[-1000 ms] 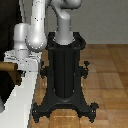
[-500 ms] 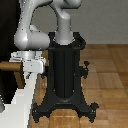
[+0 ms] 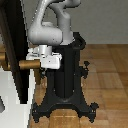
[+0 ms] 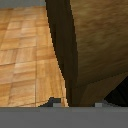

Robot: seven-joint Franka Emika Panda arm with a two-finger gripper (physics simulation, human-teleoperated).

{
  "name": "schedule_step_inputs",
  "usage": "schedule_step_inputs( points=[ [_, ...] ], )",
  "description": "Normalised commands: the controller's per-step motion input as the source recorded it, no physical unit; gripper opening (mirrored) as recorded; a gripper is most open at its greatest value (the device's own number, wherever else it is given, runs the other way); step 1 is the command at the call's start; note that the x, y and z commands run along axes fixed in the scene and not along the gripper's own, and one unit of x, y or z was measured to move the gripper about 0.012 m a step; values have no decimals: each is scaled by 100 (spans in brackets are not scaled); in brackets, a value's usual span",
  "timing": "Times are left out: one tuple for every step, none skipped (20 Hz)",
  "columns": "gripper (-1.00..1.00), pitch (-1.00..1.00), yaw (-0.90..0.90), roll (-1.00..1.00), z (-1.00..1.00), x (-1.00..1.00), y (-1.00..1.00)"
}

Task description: Open the door by pressing down and pulling on the handle.

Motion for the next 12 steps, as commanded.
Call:
schedule_step_inputs(
  points=[
    [-100, 0, 0, 0, 0, 0, 100],
    [-100, 0, 0, 0, 0, 0, 0],
    [-100, 0, 0, 0, 0, 0, 100],
    [-100, 0, 0, 0, 0, 0, 100],
    [-100, 0, 0, 0, 0, 0, 0],
    [-100, 0, 0, 0, 0, 0, 100],
    [-100, 0, 0, 0, 0, 0, 0],
    [-100, 0, 0, 0, 0, 0, 100],
    [-100, 0, 0, 0, 0, 0, 0],
    [-100, 0, 0, 0, 0, 0, 100],
    [-100, 0, 0, 0, 0, 0, 100],
    [-100, 0, 0, 0, 0, 0, 0]
  ],
)
